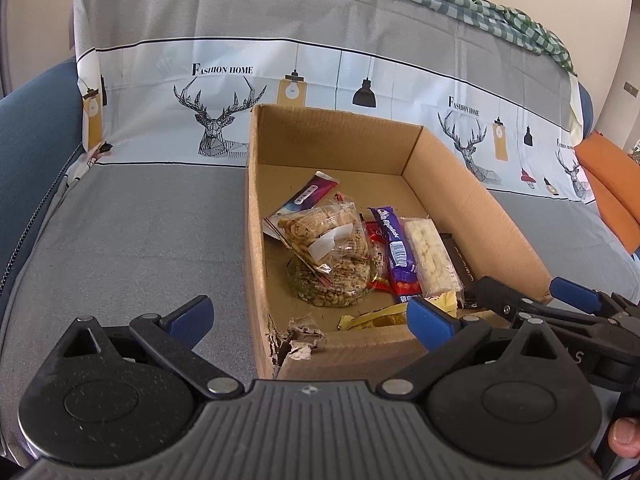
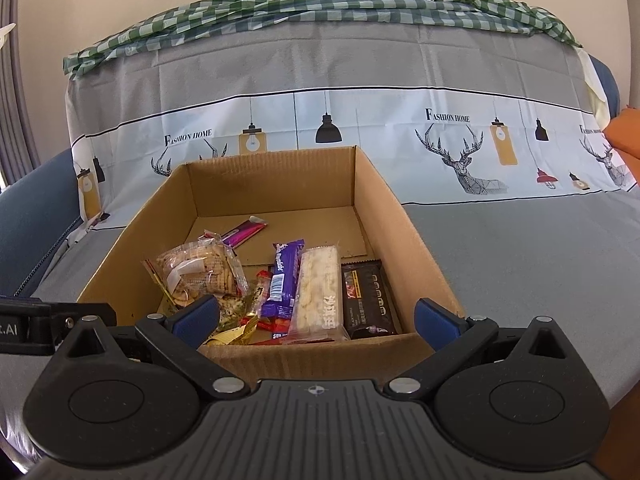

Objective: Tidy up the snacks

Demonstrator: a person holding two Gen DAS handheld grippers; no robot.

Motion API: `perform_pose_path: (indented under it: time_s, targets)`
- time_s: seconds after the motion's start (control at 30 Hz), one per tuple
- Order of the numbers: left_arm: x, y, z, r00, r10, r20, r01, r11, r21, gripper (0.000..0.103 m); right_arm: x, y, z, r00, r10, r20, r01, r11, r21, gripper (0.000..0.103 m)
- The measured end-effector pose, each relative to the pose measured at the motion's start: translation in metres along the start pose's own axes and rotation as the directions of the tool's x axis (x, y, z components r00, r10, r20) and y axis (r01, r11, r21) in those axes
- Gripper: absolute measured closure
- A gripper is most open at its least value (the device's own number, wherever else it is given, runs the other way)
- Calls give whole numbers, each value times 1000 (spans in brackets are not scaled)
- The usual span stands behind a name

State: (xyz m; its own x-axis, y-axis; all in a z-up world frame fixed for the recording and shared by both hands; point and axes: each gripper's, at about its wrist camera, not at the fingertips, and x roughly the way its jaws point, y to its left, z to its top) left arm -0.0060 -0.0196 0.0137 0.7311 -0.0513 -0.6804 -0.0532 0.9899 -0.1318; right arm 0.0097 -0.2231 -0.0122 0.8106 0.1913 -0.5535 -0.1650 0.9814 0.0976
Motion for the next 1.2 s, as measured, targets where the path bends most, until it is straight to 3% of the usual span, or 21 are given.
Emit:
perform_pose_path:
  time_s: [1.2]
  targets:
    - [7,-7,0,999,-42,-15,42,999,9,0,-2,-2,1,1000,-2,30,2,1000,26,1]
